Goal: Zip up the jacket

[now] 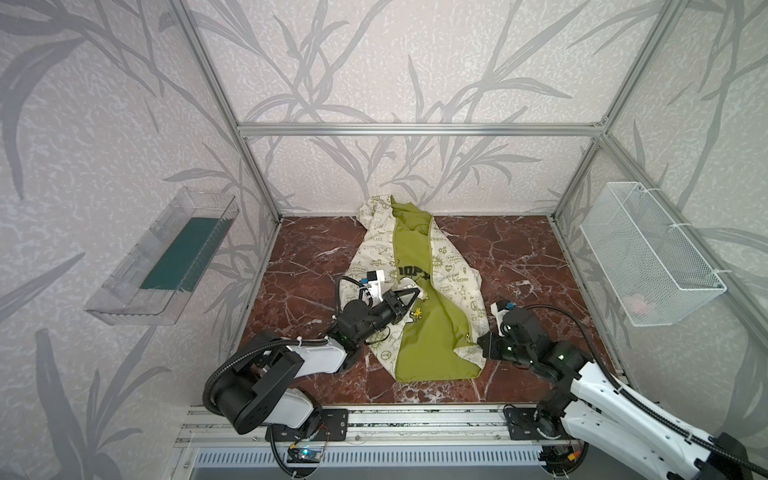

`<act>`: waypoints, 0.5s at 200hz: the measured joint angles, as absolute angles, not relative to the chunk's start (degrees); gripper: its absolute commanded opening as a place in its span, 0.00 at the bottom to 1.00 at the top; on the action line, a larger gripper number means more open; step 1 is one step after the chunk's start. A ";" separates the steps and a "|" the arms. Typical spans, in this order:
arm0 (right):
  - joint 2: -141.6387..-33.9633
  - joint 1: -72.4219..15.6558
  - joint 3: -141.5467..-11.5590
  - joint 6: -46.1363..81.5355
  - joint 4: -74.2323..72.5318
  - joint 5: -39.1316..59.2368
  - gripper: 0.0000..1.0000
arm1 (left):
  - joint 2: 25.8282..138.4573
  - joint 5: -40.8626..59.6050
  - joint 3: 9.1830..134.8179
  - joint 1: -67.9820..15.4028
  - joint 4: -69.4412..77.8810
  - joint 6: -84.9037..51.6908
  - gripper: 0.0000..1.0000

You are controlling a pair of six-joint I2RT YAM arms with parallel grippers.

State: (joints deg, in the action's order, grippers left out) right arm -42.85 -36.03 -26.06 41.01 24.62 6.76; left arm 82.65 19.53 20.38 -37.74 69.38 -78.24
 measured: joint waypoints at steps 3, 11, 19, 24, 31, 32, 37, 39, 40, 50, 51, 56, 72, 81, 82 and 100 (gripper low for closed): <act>-42.59 -36.03 -26.06 40.95 24.43 6.92 0.08 | 82.83 19.55 20.38 -37.74 69.60 -78.26 0.00; -42.09 -35.97 -26.06 40.80 24.16 7.18 0.14 | 83.37 19.64 20.38 -37.74 70.15 -78.54 0.00; -41.91 -35.88 -26.06 40.75 24.27 7.18 0.19 | 83.90 19.70 20.38 -37.76 70.67 -78.81 0.00; -41.91 -35.81 -26.06 40.64 24.38 7.20 0.23 | 84.23 19.79 20.38 -37.76 70.98 -79.09 0.00; -41.95 -35.75 -26.06 40.64 24.56 7.20 0.27 | 84.66 19.92 20.40 -37.78 71.44 -79.35 0.00; -41.95 -35.75 -26.06 40.66 24.58 7.20 0.28 | 84.71 19.92 20.40 -37.78 71.48 -79.35 0.00; -41.95 -35.70 -26.06 40.62 24.67 7.20 0.29 | 85.01 20.05 20.40 -37.78 71.77 -79.57 0.00; -41.95 -35.68 -26.06 40.62 24.71 7.20 0.30 | 85.10 20.08 20.40 -37.78 71.85 -79.57 0.00; -41.95 -35.68 -26.06 40.62 24.73 7.18 0.30 | 85.14 20.10 20.40 -37.78 71.88 -79.59 0.00; -42.13 -35.66 -26.06 40.53 24.69 7.40 0.32 | 85.58 20.25 20.40 -37.82 72.27 -79.81 0.00; -42.15 -35.66 -26.06 40.51 24.67 7.42 0.32 | 85.60 20.27 20.43 -37.82 72.29 -79.81 0.00; -42.44 -35.66 -26.06 40.47 24.60 7.55 0.32 | 85.73 20.36 20.43 -37.82 72.44 -79.92 0.00; -44.18 -35.53 -26.06 40.34 24.16 8.23 0.34 | 86.00 20.73 20.47 -37.82 72.84 -80.25 0.00; -45.65 -35.48 -26.06 40.12 23.83 8.82 0.35 | 86.04 20.86 20.56 -37.82 72.93 -80.44 0.00; -45.80 -35.48 -26.06 40.12 23.79 8.86 0.35 | 86.04 20.86 20.58 -37.82 72.93 -80.47 0.00; -48.95 -35.48 -26.20 38.63 23.33 10.63 0.36 | 86.04 20.97 20.62 -37.82 72.99 -80.68 0.00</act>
